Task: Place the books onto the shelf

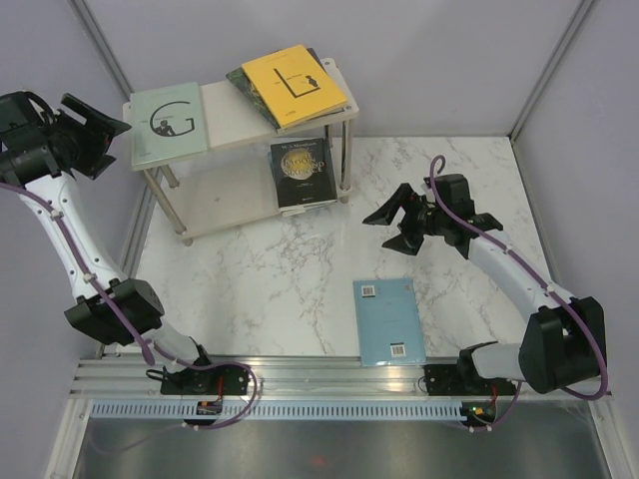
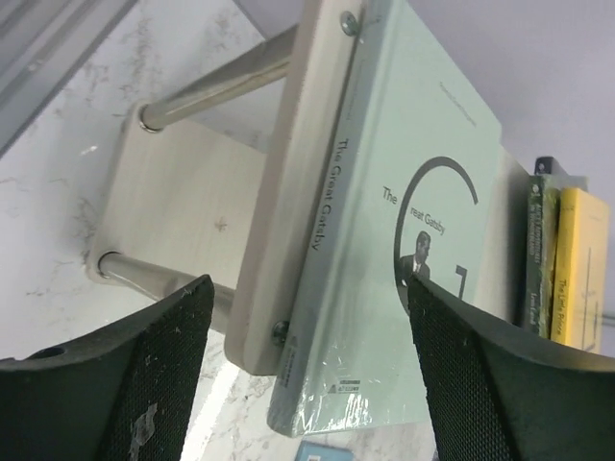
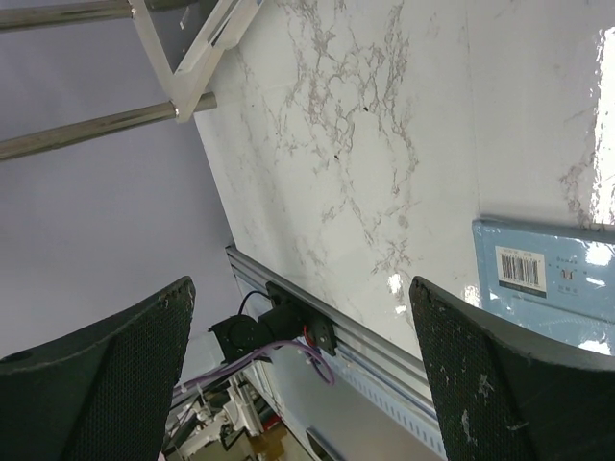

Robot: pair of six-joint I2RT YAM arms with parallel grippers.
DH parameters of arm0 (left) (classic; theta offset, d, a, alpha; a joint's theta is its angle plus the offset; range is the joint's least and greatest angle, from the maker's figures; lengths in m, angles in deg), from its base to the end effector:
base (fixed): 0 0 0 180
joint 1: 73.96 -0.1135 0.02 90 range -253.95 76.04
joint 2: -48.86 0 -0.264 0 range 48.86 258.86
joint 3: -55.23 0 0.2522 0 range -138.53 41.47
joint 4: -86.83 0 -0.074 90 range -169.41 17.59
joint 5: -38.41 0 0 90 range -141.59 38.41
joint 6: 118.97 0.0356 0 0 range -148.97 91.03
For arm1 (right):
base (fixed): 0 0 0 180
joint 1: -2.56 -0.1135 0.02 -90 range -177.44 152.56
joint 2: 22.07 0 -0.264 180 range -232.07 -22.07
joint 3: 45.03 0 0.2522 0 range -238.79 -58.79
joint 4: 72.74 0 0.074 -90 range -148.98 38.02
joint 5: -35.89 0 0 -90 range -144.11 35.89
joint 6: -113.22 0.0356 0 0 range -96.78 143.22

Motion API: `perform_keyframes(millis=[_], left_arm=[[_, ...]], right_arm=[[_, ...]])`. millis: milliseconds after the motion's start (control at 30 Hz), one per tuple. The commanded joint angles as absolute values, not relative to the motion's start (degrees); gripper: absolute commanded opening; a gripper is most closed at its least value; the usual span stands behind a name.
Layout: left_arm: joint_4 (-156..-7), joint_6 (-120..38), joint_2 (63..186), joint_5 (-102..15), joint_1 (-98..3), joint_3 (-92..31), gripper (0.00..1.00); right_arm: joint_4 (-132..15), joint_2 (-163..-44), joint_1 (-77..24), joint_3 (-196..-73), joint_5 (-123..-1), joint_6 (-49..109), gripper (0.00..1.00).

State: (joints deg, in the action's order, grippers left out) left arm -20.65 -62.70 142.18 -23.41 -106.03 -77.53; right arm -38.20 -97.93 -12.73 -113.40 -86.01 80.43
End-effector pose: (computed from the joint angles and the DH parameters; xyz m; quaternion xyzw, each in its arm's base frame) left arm 0.2787 0.1548 0.4798 -0.3658 0.7790 -0.2207 0.4591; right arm 0.2680 0.0928 0.2668 0.2099 0.8603 0.4336 0.1667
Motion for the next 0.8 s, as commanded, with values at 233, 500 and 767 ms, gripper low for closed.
perform_keyframes(millis=[233, 500, 767], left_arm=[[-17.44, -56.92, 138.77, -37.26, -98.25, -97.72, 0.84], [-32.03, -59.73, 137.8, -15.41, -81.45, -94.86, 0.84], [-36.77, -57.51, 129.91, -12.19, -43.75, -51.84, 0.86]], right_arm=[[-34.47, -98.36, -11.59, -116.53, -84.7, 74.46, 0.95], [-30.94, -97.23, -11.06, -115.48, -81.36, 70.24, 0.95], [-22.52, -96.34, -10.01, -114.95, -71.0, 65.15, 0.96]])
